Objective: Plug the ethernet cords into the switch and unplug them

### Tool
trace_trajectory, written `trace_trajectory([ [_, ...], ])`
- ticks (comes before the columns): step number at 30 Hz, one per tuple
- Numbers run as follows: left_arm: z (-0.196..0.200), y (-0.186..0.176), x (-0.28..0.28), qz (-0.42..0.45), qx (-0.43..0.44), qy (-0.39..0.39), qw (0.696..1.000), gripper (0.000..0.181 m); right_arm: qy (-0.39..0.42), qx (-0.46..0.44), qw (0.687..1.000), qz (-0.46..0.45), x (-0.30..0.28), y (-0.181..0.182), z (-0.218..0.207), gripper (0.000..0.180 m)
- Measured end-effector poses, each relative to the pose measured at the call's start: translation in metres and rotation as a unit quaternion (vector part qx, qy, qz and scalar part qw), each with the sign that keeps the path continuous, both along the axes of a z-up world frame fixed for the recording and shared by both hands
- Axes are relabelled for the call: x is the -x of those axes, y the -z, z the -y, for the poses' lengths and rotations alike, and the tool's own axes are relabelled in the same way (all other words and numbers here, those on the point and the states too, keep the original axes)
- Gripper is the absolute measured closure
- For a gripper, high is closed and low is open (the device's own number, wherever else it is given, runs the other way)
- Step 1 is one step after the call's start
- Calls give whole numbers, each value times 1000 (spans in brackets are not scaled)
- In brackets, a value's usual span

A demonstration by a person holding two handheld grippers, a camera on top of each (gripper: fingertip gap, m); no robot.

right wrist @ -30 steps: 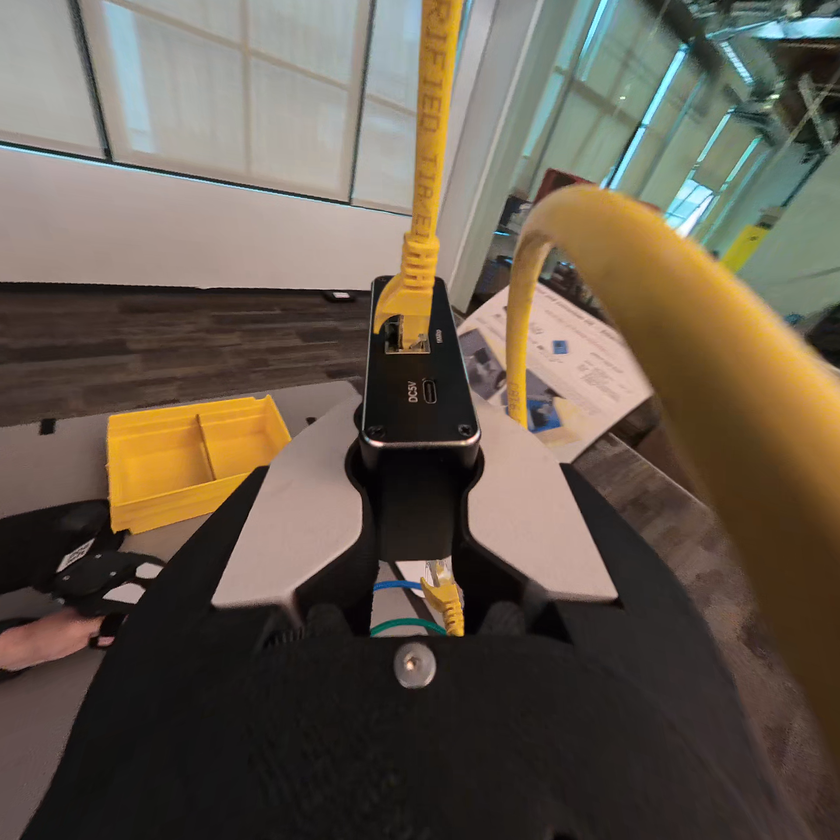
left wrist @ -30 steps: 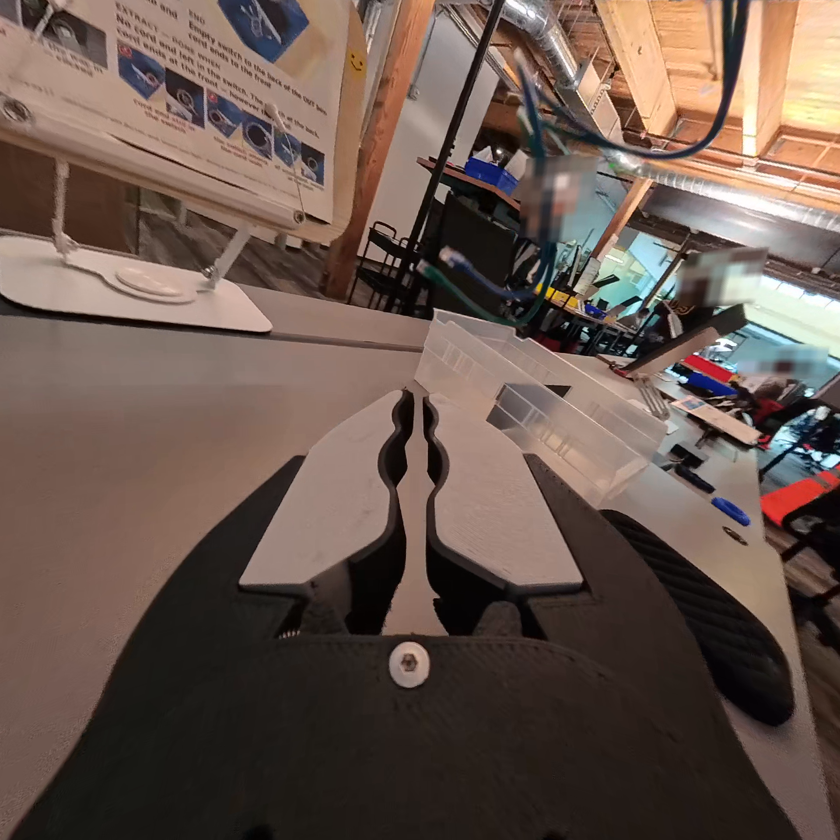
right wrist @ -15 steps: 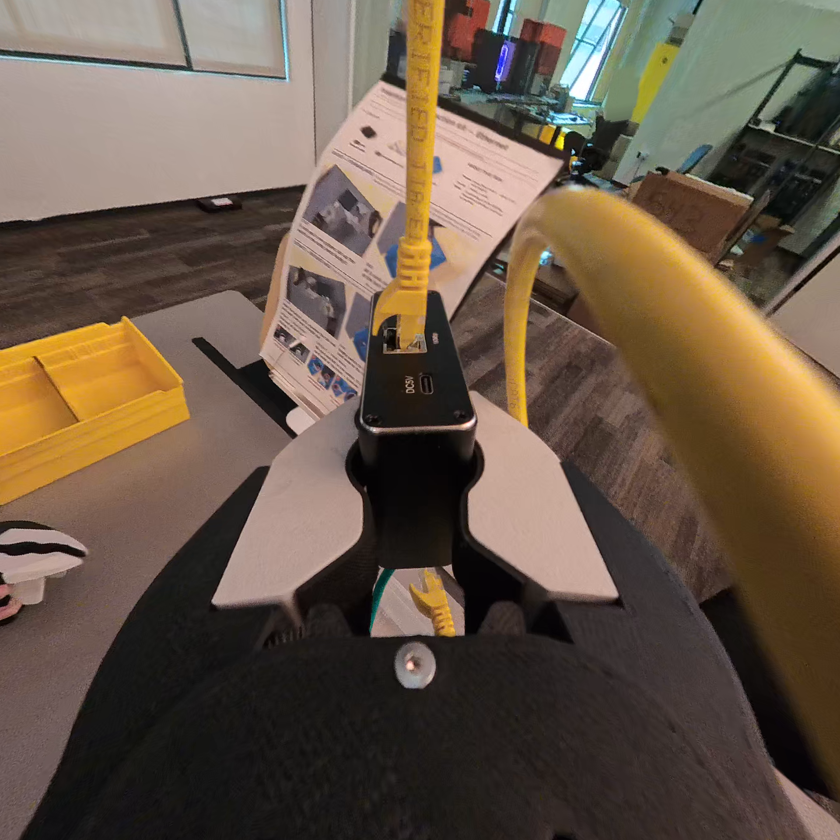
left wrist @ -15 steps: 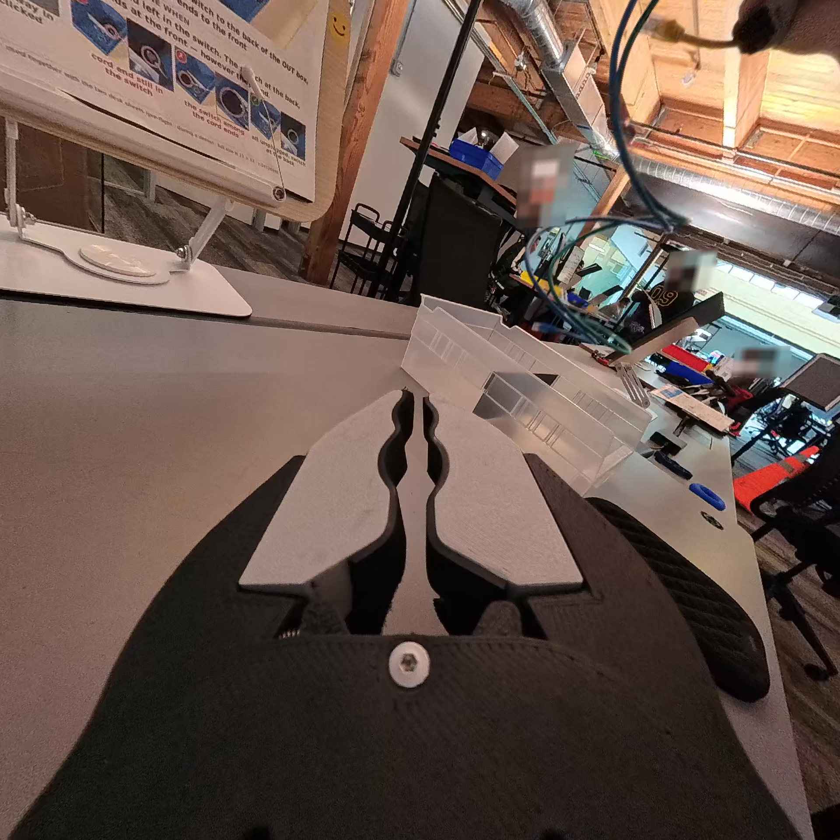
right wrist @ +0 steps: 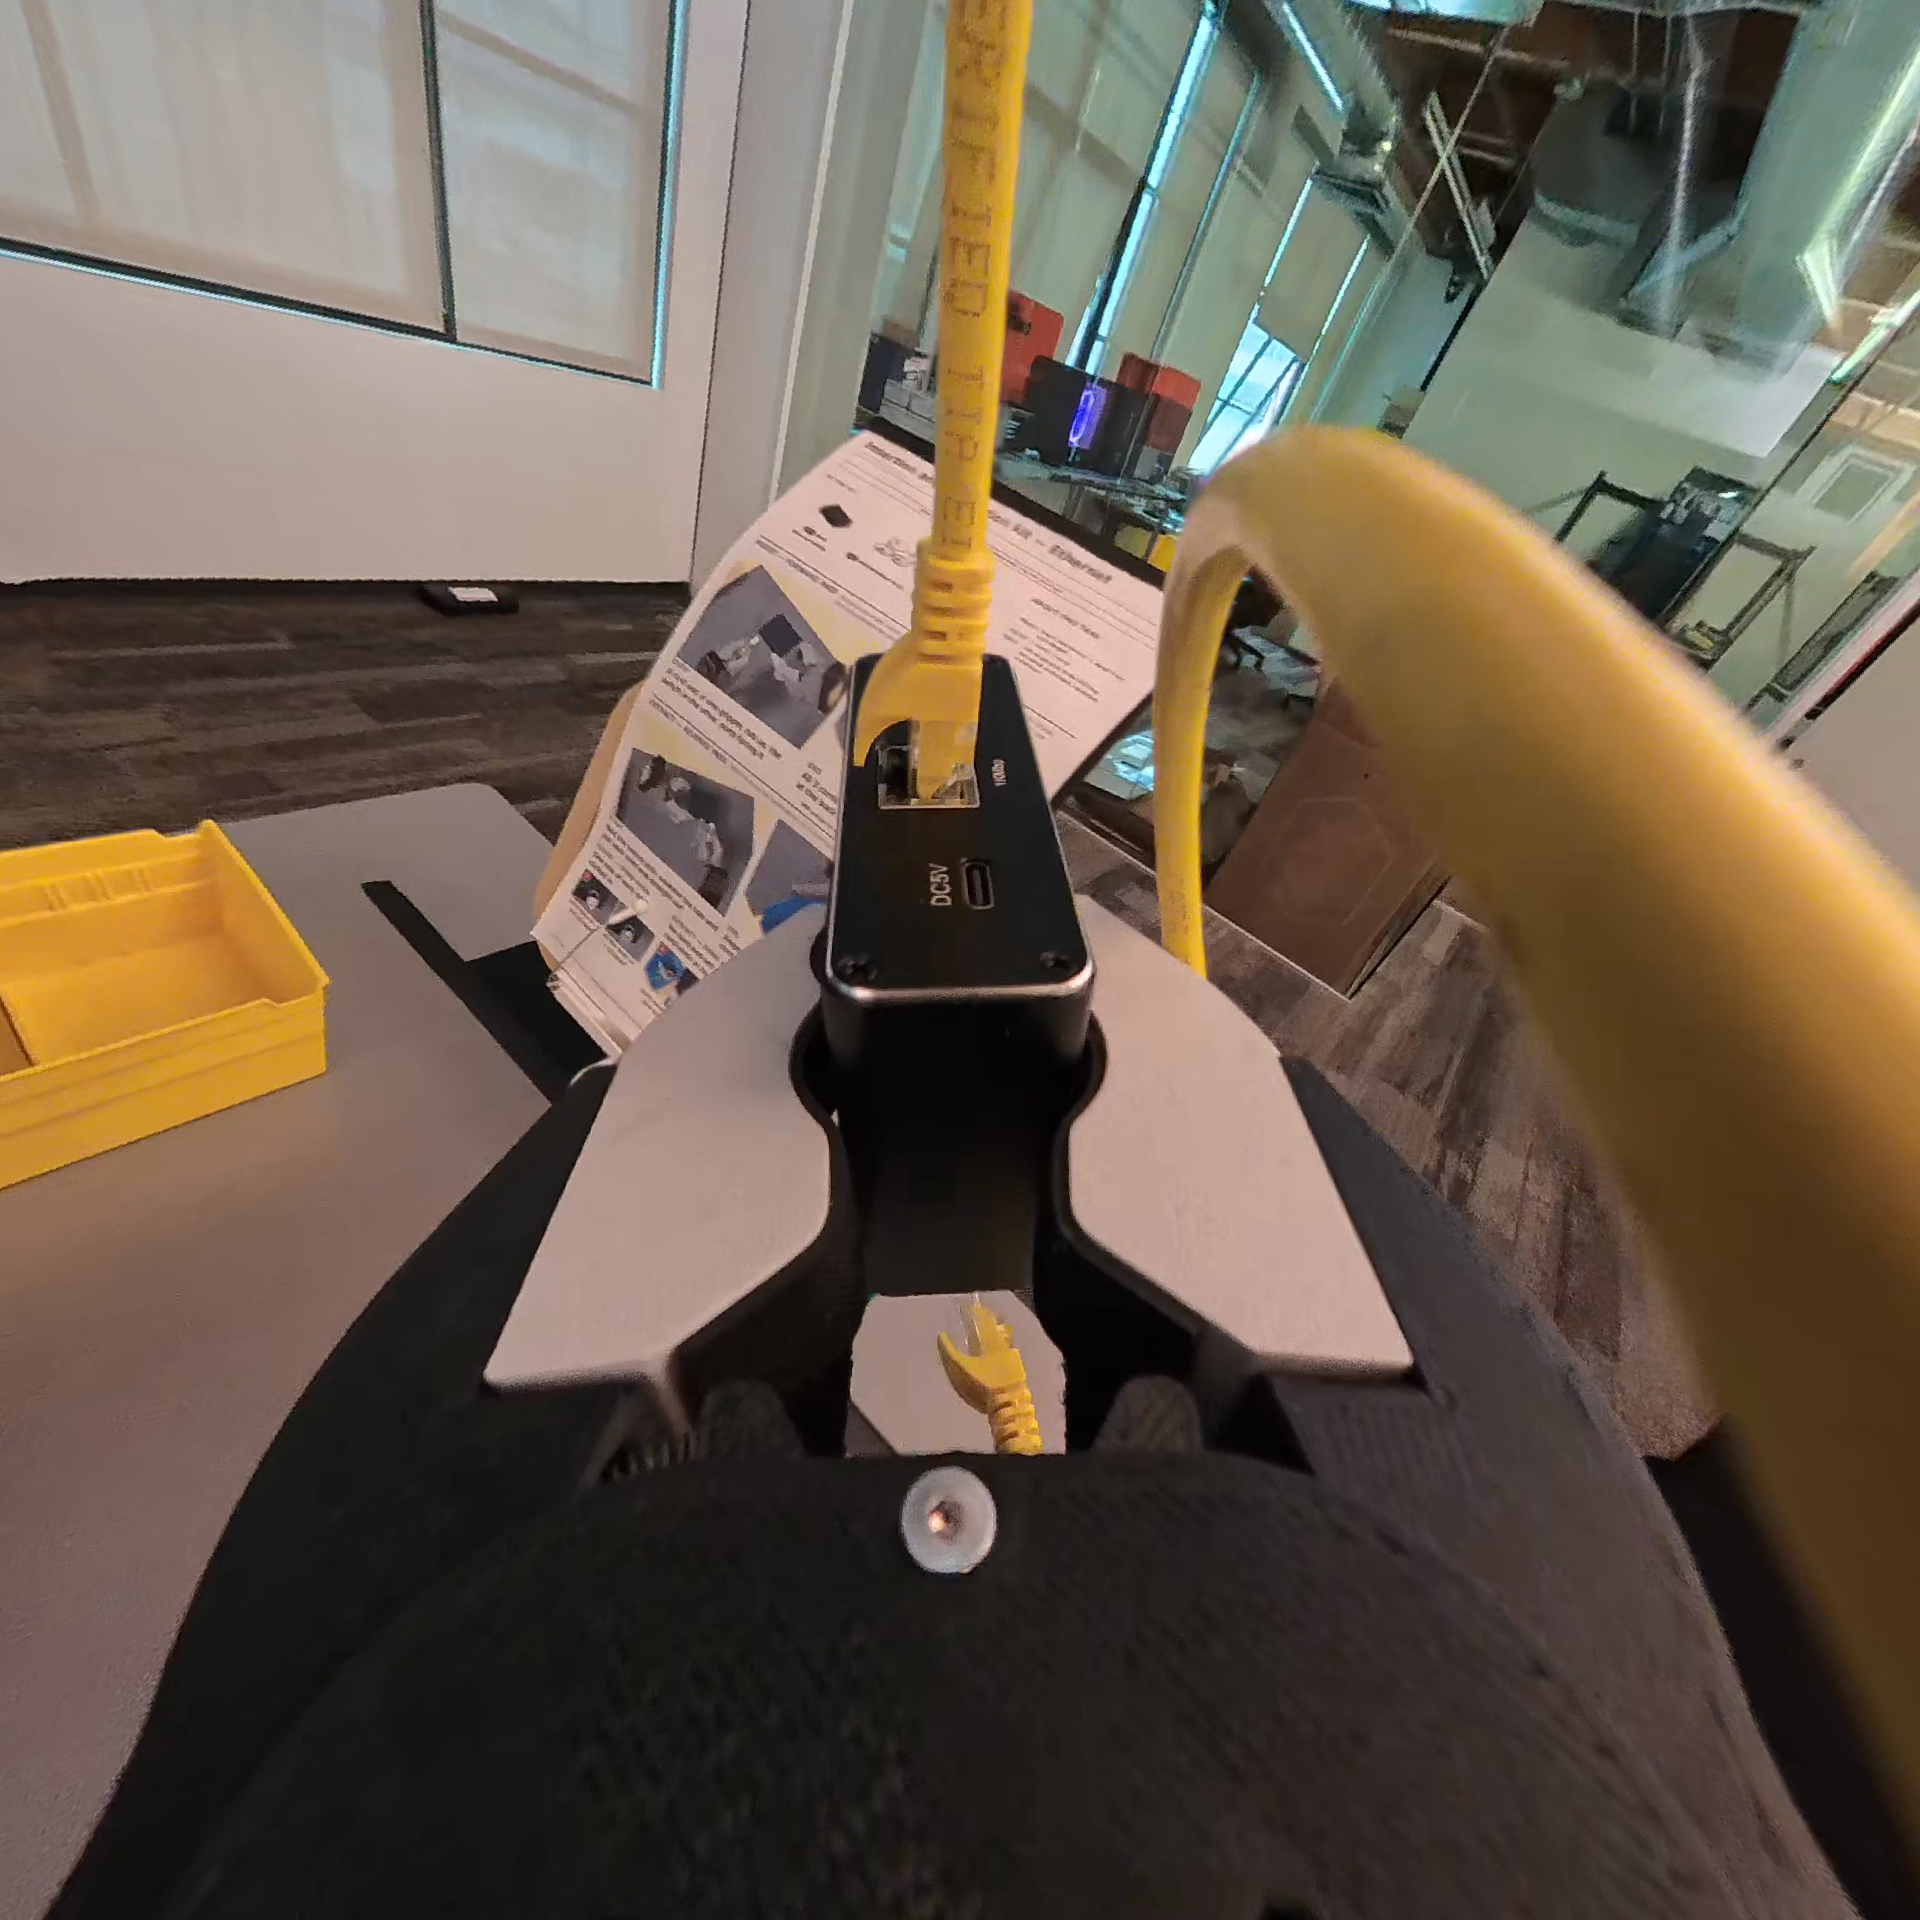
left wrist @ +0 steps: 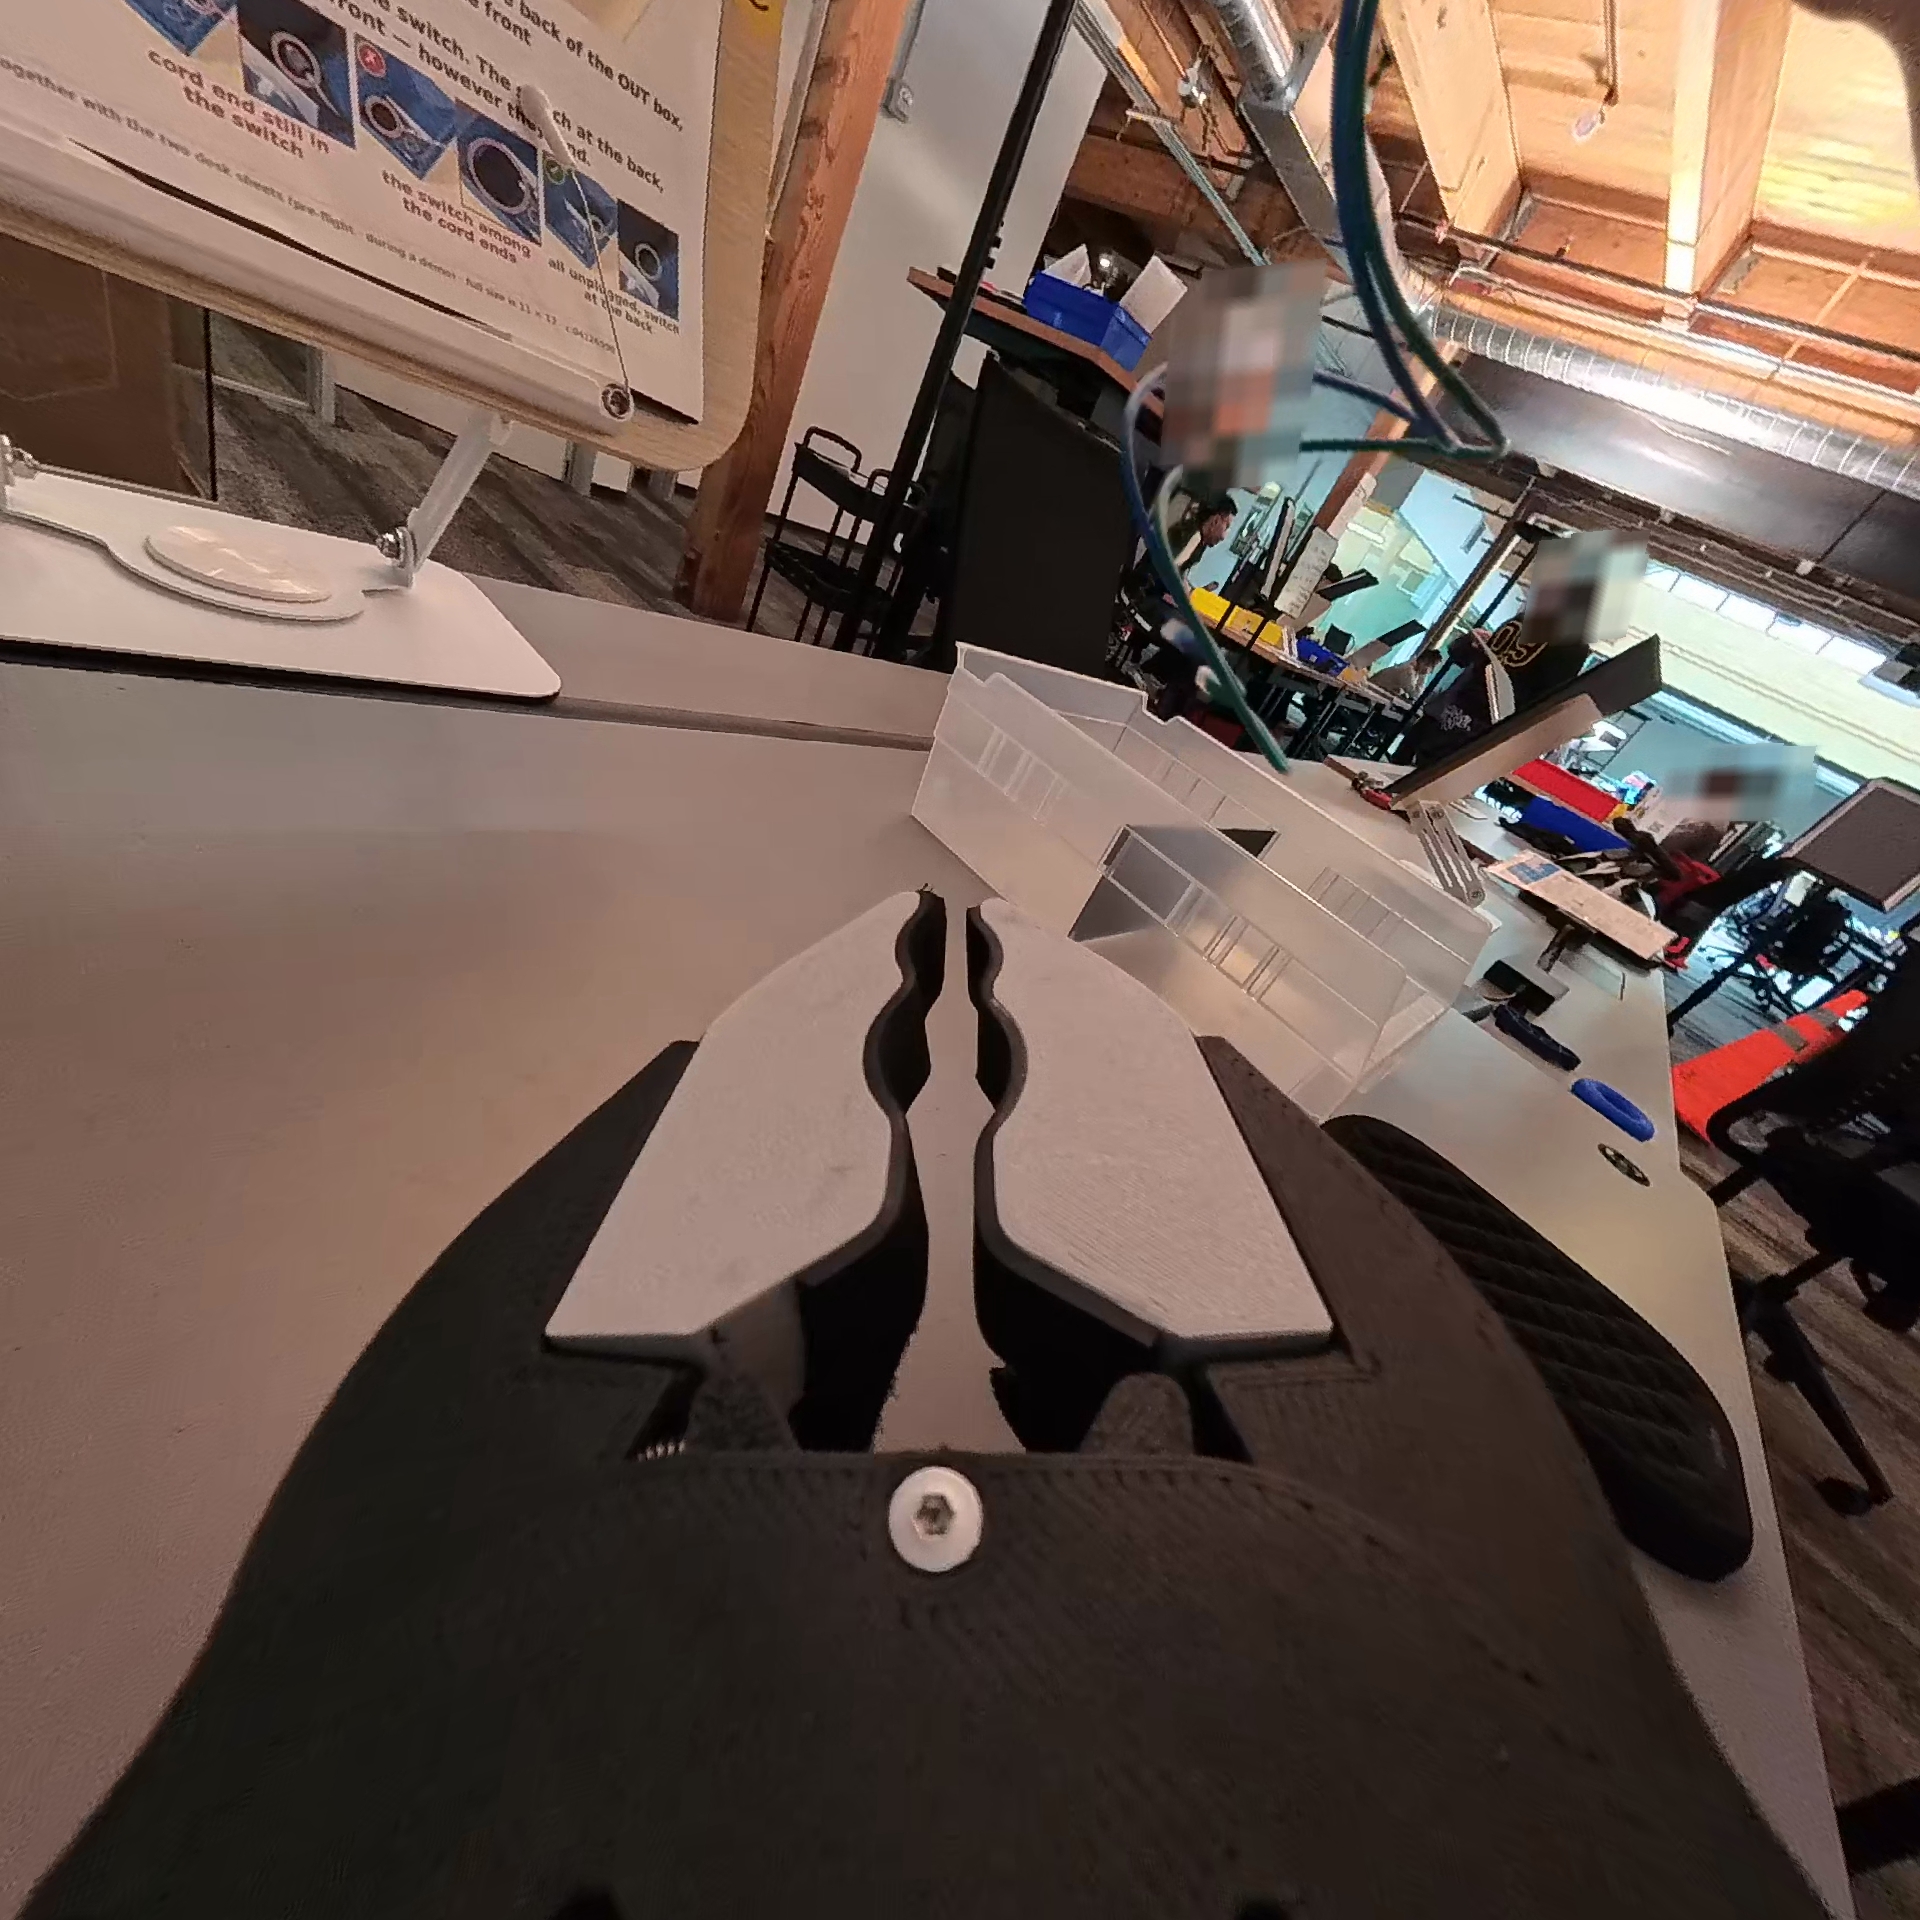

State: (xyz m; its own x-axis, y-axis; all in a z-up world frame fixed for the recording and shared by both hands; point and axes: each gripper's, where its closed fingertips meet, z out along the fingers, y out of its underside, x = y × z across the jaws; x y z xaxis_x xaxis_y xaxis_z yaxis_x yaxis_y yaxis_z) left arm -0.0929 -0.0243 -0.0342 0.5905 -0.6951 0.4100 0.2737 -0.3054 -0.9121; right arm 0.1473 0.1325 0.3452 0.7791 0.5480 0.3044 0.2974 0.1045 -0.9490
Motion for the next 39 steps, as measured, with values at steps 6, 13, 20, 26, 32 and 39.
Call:
trace_trajectory([
  [6, 0, 1, -1, 0, 3, 3, 1000, 178, -13, 18, 1000, 13, 17, 13, -3, 141],
  [13, 0, 3, -1, 5, 13, 9, 1000, 177, -13, 45, 999, 17, 22, 61, -5, 142],
  [20, 2, 6, -7, -2, 17, 22, 1000, 177, -7, 96, 995, 13, 4, 133, -6, 142],
  [26, 3, 10, -11, -9, 21, 30, 999, 177, -38, 143, 989, -4, -16, 197, -9, 142],
  [32, 5, 13, -15, -16, 24, 41, 999, 177, -129, 124, 984, 5, -14, 246, 2, 142],
  [39, 7, 15, -19, -18, 25, 52, 998, 177, -138, 195, 971, -6, -31, 312, -1, 142],
])
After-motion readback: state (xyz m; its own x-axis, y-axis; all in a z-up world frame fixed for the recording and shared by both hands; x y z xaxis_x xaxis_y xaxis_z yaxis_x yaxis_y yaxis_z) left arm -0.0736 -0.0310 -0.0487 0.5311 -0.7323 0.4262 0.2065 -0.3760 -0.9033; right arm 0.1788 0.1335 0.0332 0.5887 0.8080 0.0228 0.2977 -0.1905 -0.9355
